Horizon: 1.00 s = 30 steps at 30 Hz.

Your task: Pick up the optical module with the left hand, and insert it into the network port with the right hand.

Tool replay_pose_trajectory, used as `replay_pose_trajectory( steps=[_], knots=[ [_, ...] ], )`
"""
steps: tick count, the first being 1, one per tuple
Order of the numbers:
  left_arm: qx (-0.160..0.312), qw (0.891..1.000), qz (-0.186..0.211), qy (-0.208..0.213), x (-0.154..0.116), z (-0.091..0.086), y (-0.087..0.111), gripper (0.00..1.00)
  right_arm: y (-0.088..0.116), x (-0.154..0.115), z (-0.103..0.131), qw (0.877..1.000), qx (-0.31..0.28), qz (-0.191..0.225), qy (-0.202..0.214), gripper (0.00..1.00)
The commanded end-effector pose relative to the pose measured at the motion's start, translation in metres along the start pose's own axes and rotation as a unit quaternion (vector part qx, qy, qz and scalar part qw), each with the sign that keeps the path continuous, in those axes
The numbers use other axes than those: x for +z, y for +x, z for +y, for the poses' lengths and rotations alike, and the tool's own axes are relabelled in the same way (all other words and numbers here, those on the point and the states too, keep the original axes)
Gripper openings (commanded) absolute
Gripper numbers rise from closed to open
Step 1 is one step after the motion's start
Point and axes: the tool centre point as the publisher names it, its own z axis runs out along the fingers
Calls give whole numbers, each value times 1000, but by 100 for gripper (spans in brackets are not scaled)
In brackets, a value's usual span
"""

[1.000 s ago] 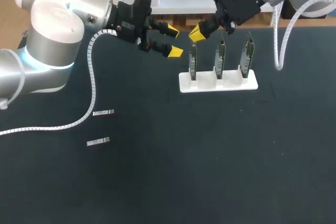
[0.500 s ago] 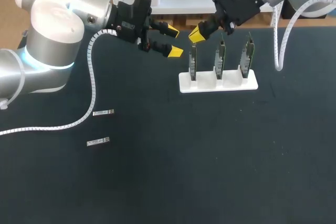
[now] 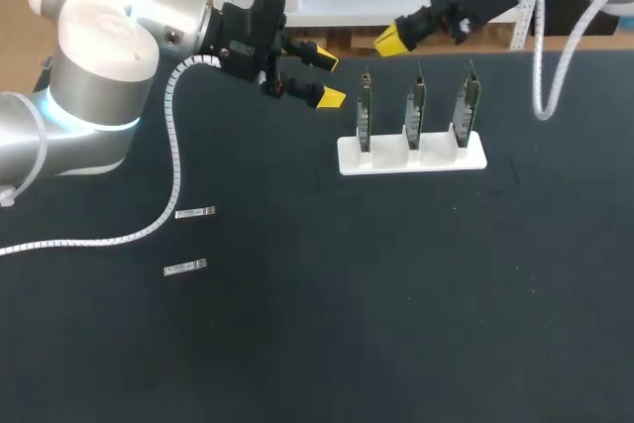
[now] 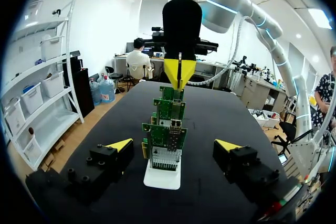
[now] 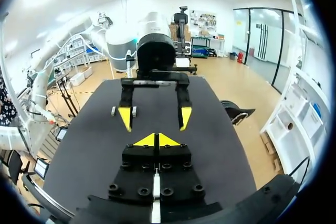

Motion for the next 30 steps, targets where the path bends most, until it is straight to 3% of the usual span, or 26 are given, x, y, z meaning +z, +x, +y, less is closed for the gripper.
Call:
replay_pose_trajectory(
  steps=[1, 8, 30],
  knots=[
    [-1, 1000, 2, 2, 0, 2, -1, 100, 18, -24, -4, 1000, 1, 2, -4, 0],
    [-1, 1000, 2, 2, 0, 2, -1, 100, 40, -43, -6, 1000, 8, 15, 1, 0],
    [-1, 1000, 2, 2, 0, 2, -1, 100, 63, -62, 5, 1000, 8, 7, -8, 0]
  ],
)
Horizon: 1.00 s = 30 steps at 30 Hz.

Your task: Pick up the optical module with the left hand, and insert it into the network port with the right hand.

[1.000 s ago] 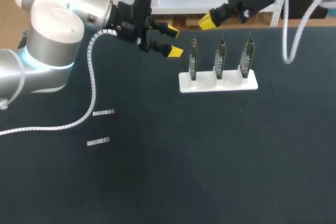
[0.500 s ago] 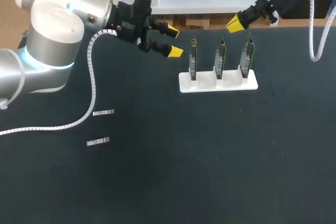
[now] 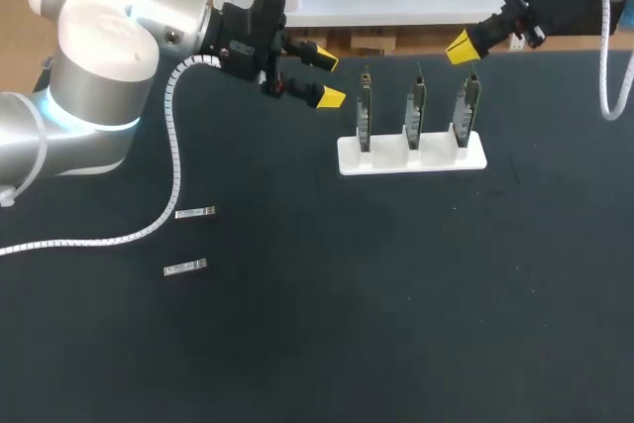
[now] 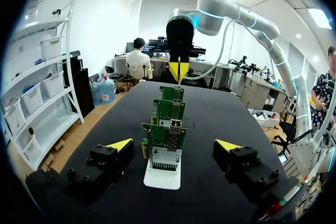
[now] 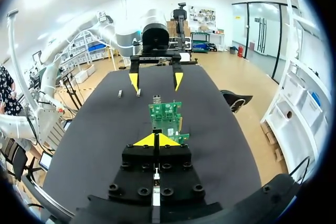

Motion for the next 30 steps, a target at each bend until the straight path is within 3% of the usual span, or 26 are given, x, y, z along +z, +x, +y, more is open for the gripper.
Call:
replay_pose_trajectory(
  steps=[1, 17, 18, 19, 30],
  knots=[
    [-1, 1000, 2, 2, 0, 2, -1, 100, 2, 1, 6, 1000, -2, -2, -1, 0],
    [-1, 1000, 2, 2, 0, 2, -1, 100, 0, 7, 10, 1000, -4, -7, -6, 0],
    [-1, 1000, 2, 2, 0, 2, -1, 100, 0, 7, 10, 1000, -4, -7, -6, 63],
    [-1, 1000, 2, 2, 0, 2, -1, 100, 0, 7, 10, 1000, -4, -7, -6, 100],
    [-1, 1000, 2, 2, 0, 2, -1, 100, 0, 7, 10, 1000, -4, -7, -6, 100]
  ],
)
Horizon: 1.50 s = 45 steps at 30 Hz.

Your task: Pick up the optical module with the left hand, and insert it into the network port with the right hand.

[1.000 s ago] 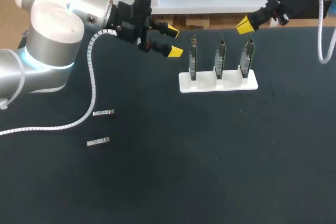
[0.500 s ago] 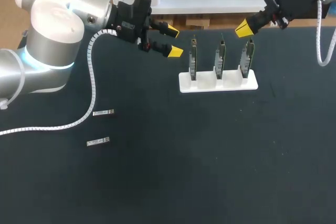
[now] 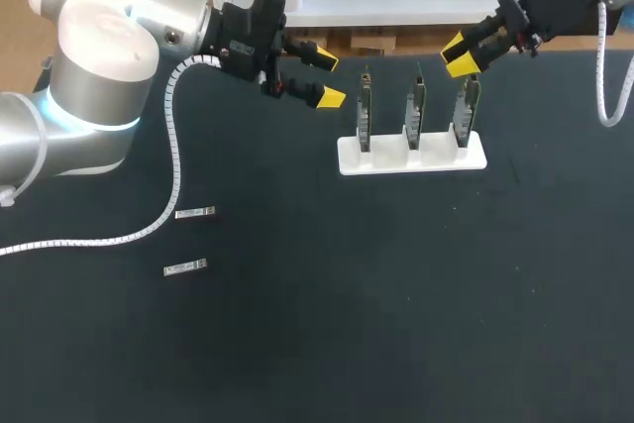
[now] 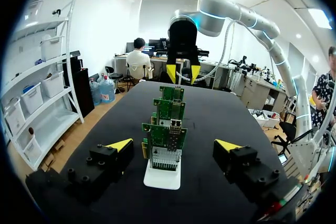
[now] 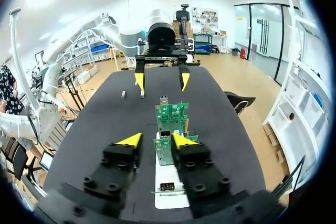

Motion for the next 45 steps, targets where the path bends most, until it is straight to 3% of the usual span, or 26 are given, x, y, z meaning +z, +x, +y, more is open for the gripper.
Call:
replay_pose_trajectory(
  steps=[1, 3, 8, 10, 12, 19, 21, 24, 30, 32, 45],
  knots=[
    [-1, 1000, 2, 2, 0, 2, -1, 100, 1, 0, 1, 1000, -1, -1, 1, 100],
    [-1, 1000, 2, 2, 0, 2, -1, 100, 1, 0, 1, 1000, -1, -1, 1, 100],
    [31, 997, 29, -63, -33, 7, -14, 100, 1, 0, 1, 1000, -1, -1, 1, 100],
    [89, 981, 132, -111, -51, 2, -13, 100, 1, 0, 1, 1000, -1, -1, 1, 100],
    [127, 971, 162, -123, -67, -5, -10, 100, 1, 0, 1, 1000, -1, -1, 1, 100],
    [119, 955, 230, -147, -120, -28, 28, 100, 1, 0, 1, 1000, -1, -1, 1, 100],
    [116, 939, 278, -167, -134, -37, 42, 100, 1, 0, 1, 1000, -1, -1, 1, 100],
    [93, 924, 321, -184, -151, -53, 65, 100, 1, 0, 1, 1000, -1, -1, 1, 100],
    [19, 926, 306, -221, -181, -82, 100, 100, 1, 0, 1, 1000, -1, -1, 1, 100],
    [9, 935, 273, -227, -184, -84, 98, 100, 1, 0, 1, 1000, -1, -1, 1, 100],
    [9, 935, 273, -227, -184, -84, 98, 100, 1, 0, 1, 1000, -1, -1, 1, 100]
  ],
)
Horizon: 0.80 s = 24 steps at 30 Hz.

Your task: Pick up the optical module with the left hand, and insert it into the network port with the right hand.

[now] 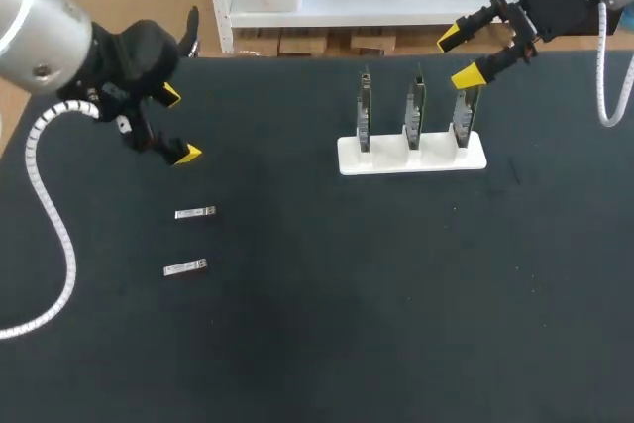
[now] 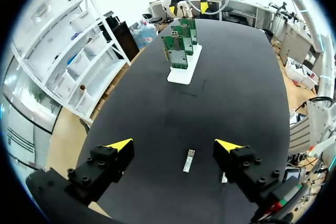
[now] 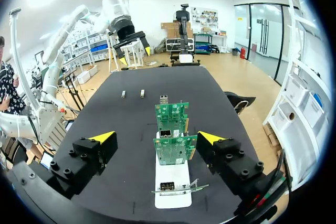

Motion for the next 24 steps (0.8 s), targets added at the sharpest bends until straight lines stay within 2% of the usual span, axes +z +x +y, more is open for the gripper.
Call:
replay_pose_trajectory(
  steps=[1, 9, 14, 17, 20, 24],
  knots=[
    [0, 1000, -1, -10, 0, -3, 1, 100, 0, 0, 1, 1000, -1, -1, 1, 100],
    [8, 1000, 4, -1, 4, -5, 2, 100, 0, 0, 1, 1000, -1, -1, 1, 100],
    [36, 997, 68, 31, 23, -13, 18, 100, 0, 0, 1, 1000, -1, -1, 1, 100],
    [34, 993, 108, 29, 34, -15, 34, 100, 0, 0, 1, 1000, -1, -1, 1, 100],
    [26, 991, 130, 27, 43, -15, 48, 100, 0, 0, 1, 1000, -1, -1, 1, 100],
    [59, 988, 139, 26, 53, -22, 57, 100, 0, 0, 1, 1000, -1, -1, 1, 100]
  ],
)
